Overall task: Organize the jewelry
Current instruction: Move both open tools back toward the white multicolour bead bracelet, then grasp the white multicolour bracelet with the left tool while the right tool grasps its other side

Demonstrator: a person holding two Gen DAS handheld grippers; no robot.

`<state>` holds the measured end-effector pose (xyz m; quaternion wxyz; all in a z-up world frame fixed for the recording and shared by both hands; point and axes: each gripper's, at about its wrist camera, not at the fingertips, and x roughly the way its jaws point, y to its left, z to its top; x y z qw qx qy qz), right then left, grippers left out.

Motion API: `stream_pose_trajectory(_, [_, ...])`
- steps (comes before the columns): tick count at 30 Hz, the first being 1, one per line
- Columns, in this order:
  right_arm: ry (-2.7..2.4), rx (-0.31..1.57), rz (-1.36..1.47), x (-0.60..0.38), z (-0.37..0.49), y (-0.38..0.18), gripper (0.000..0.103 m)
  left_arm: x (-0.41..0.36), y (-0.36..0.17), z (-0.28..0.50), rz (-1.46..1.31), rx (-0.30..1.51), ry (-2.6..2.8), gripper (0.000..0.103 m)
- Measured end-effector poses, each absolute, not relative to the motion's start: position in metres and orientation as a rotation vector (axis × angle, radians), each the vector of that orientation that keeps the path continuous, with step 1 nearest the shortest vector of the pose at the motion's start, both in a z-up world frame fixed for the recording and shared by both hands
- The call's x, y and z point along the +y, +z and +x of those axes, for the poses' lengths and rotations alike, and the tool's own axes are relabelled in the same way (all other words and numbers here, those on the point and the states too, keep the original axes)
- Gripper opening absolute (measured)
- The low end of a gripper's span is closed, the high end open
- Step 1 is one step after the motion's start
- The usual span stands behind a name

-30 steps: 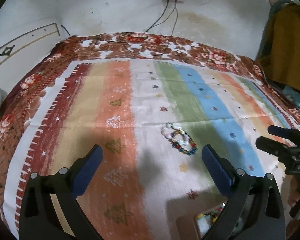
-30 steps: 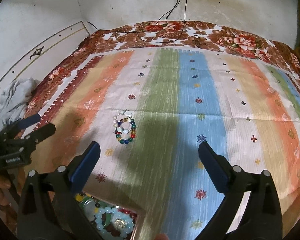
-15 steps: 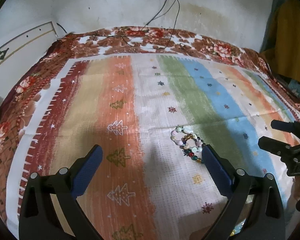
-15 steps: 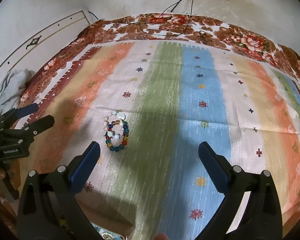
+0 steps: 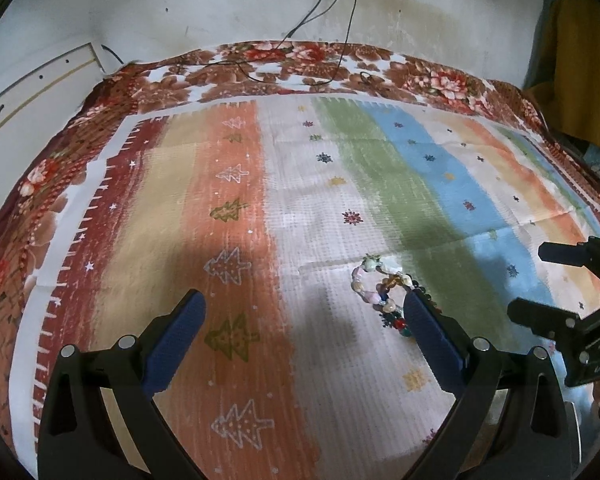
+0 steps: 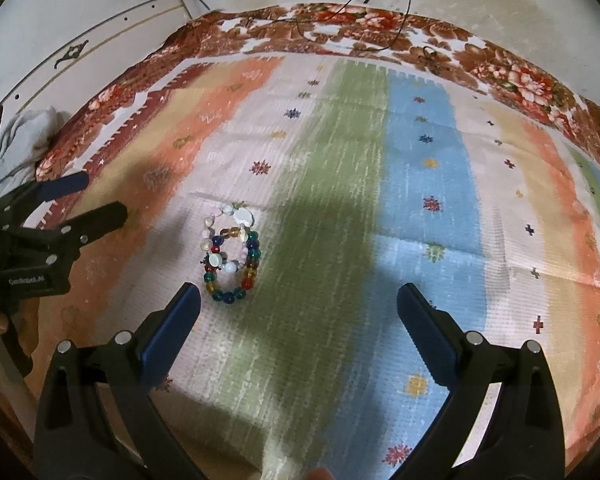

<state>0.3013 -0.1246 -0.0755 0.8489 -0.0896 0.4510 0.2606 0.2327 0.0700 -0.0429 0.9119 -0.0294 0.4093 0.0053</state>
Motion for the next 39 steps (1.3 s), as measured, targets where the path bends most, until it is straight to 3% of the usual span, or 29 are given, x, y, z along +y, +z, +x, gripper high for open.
stream_pose_trajectory(28, [0.593, 1.086, -0.267, -0.088, 0.335, -0.122, 0.097, 0.081, -0.08, 0.279, -0.14, 0.94, -0.025, 0.097])
stream_pose_trajectory(39, [0.586, 1.126, -0.273, -0.083, 0.344, -0.137, 0.097, 0.067, -0.092, 0.292, -0.054, 0.963, -0.029, 0.097])
